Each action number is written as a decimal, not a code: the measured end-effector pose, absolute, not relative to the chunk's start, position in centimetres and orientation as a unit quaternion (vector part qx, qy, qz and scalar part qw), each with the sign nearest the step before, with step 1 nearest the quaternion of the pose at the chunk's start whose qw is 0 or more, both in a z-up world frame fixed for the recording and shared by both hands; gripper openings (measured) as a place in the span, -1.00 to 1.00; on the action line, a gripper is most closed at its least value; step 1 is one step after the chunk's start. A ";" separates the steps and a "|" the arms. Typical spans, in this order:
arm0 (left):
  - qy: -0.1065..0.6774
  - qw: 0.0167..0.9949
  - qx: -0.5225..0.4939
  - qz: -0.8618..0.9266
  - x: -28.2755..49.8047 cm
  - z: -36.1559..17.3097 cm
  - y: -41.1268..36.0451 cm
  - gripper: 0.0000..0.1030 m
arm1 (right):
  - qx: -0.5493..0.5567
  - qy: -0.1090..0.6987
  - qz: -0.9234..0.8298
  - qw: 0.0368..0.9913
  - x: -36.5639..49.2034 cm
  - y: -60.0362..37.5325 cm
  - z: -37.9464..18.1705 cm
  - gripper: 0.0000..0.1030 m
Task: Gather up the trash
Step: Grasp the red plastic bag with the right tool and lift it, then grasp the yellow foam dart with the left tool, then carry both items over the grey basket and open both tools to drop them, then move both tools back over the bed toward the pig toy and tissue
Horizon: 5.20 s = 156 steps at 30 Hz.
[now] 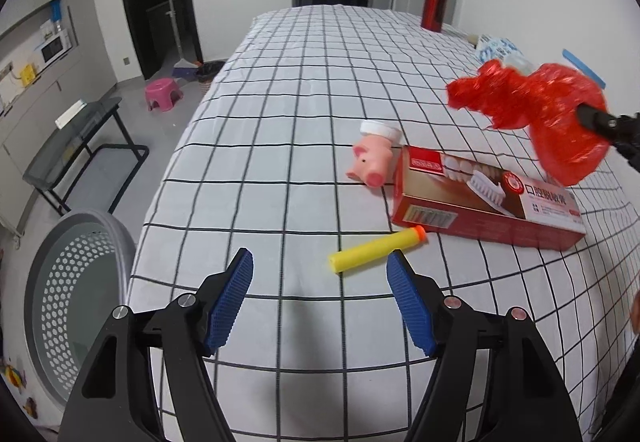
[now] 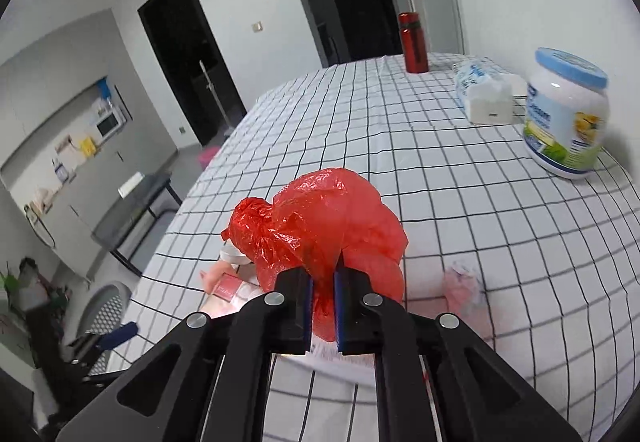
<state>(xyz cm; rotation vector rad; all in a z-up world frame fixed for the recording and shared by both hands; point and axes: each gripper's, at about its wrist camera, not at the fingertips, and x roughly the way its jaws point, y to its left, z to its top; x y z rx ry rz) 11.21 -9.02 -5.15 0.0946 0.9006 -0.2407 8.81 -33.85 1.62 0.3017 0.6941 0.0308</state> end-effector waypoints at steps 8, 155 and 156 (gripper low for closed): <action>0.433 0.887 0.082 -0.135 12.0 -6.3 -10.3 0.33 | 0.180 0.329 0.020 0.927 5.0 -34.9 2.4 -0.84; 0.403 0.909 0.021 -0.107 9.5 -1.8 -7.0 0.21 | 0.141 0.367 -0.061 0.917 1.1 -34.8 0.1 -0.09; 0.404 0.908 0.021 -0.108 9.9 -1.8 -7.2 0.21 | 0.139 0.369 -0.065 0.917 1.5 -35.5 -0.1 -0.09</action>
